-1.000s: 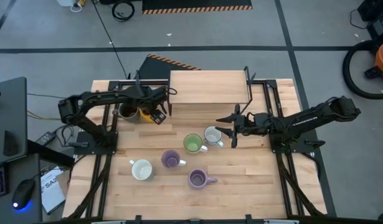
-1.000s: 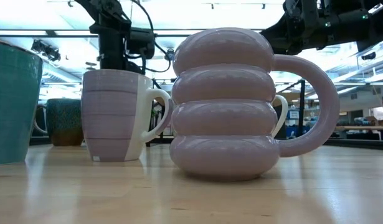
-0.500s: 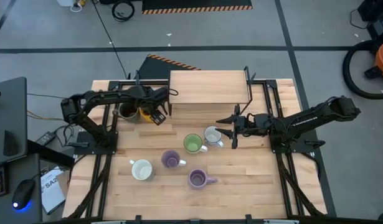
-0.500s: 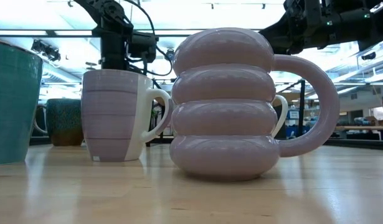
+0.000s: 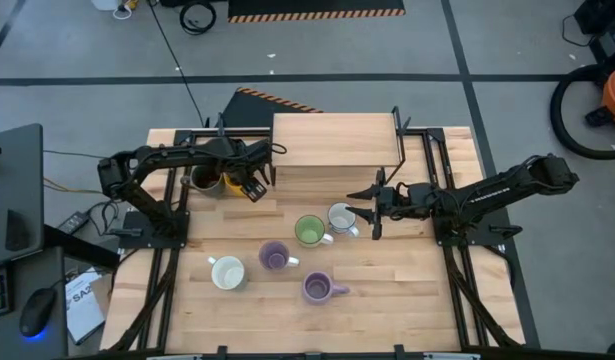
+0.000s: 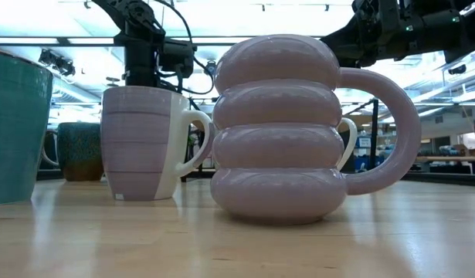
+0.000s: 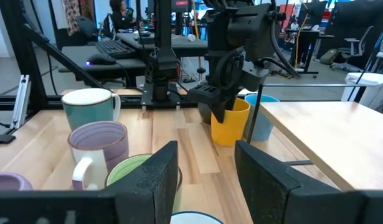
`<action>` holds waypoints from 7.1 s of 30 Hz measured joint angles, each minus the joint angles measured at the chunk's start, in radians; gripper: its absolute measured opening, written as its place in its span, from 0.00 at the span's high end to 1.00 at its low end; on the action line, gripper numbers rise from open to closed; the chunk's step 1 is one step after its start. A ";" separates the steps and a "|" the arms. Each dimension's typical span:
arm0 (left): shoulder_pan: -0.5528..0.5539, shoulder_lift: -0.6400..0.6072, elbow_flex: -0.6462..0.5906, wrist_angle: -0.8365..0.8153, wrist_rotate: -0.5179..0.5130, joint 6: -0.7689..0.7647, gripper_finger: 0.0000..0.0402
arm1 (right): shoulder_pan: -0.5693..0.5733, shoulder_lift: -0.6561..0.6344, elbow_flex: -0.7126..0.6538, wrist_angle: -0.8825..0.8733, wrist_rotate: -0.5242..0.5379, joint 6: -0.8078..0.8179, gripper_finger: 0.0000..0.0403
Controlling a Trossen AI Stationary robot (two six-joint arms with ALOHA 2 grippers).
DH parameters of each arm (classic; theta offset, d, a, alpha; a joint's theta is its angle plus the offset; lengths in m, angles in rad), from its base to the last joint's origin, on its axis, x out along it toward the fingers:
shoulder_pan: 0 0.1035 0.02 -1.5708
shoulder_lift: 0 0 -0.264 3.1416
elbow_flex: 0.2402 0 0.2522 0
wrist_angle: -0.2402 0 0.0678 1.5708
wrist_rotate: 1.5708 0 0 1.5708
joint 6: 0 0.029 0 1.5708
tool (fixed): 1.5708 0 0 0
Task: Place coffee mugs
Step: Put the yellow mug on the shelf
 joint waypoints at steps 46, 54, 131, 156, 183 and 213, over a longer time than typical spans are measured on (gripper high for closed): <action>-0.309 -0.015 0.204 -0.275 0.229 0.439 0.93 | 0.000 0.000 0.000 0.017 0.001 0.000 0.59; -0.429 -0.016 0.293 -0.330 0.204 0.736 0.93 | 0.000 0.000 0.000 0.016 0.001 0.026 0.59; 0.146 0.418 1.160 -0.449 0.179 1.154 0.93 | -0.027 -0.007 0.000 -0.011 0.055 -0.011 0.59; 0.086 0.472 1.164 -0.532 0.121 1.125 0.90 | -0.008 -0.006 0.000 -0.002 -0.001 0.000 0.59; 0.117 0.473 1.163 -0.410 0.021 1.132 0.71 | 0.007 -0.006 0.000 -0.004 -0.001 0.023 0.59; 0.149 0.473 1.163 -0.378 0.029 0.975 0.75 | 0.008 -0.006 0.000 0.008 -0.011 0.021 0.59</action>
